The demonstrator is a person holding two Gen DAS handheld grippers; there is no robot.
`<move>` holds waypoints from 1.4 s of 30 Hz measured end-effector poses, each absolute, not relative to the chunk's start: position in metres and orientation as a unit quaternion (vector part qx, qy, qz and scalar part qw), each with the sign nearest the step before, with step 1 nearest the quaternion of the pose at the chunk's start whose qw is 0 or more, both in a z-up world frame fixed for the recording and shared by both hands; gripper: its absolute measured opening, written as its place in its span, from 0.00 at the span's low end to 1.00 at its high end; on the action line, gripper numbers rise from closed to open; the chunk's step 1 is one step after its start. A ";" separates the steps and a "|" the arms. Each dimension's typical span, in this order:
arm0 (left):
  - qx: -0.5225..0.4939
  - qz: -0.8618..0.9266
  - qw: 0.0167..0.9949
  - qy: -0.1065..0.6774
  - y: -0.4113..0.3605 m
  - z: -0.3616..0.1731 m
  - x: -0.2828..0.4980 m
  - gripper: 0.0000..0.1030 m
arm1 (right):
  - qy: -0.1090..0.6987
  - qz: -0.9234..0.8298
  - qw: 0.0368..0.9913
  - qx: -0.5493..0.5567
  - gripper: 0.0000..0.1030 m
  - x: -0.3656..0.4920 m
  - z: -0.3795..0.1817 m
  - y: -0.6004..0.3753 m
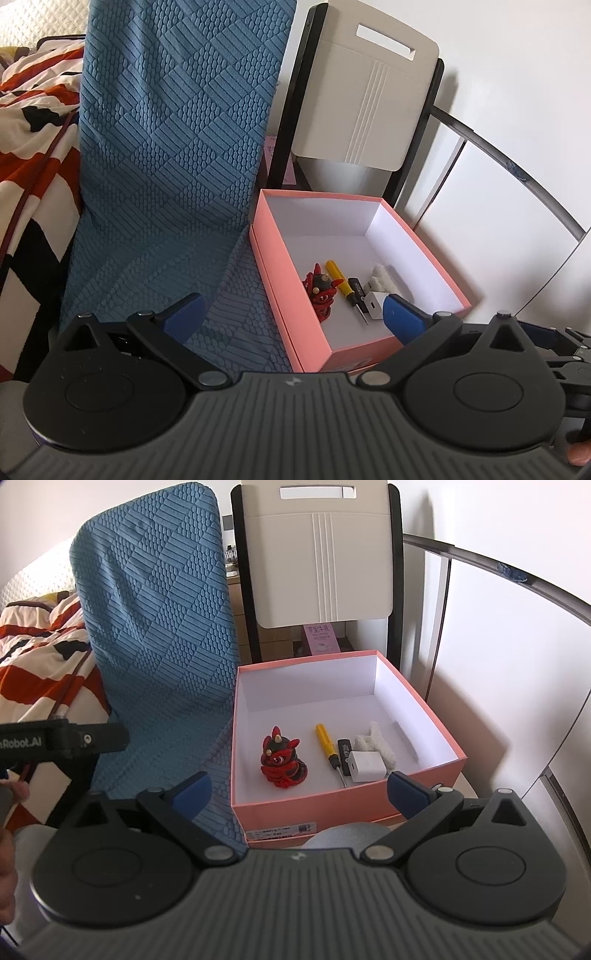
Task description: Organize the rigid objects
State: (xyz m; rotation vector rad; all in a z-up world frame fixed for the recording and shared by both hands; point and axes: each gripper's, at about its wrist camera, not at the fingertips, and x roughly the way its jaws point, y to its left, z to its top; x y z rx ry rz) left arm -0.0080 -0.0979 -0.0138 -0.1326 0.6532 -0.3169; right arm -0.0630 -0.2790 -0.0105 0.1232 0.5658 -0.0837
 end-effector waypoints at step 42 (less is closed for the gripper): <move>-0.064 -0.163 0.933 0.316 -0.098 -0.018 -0.011 1.00 | 0.277 -0.044 0.959 0.046 1.00 -0.062 -0.012 -0.272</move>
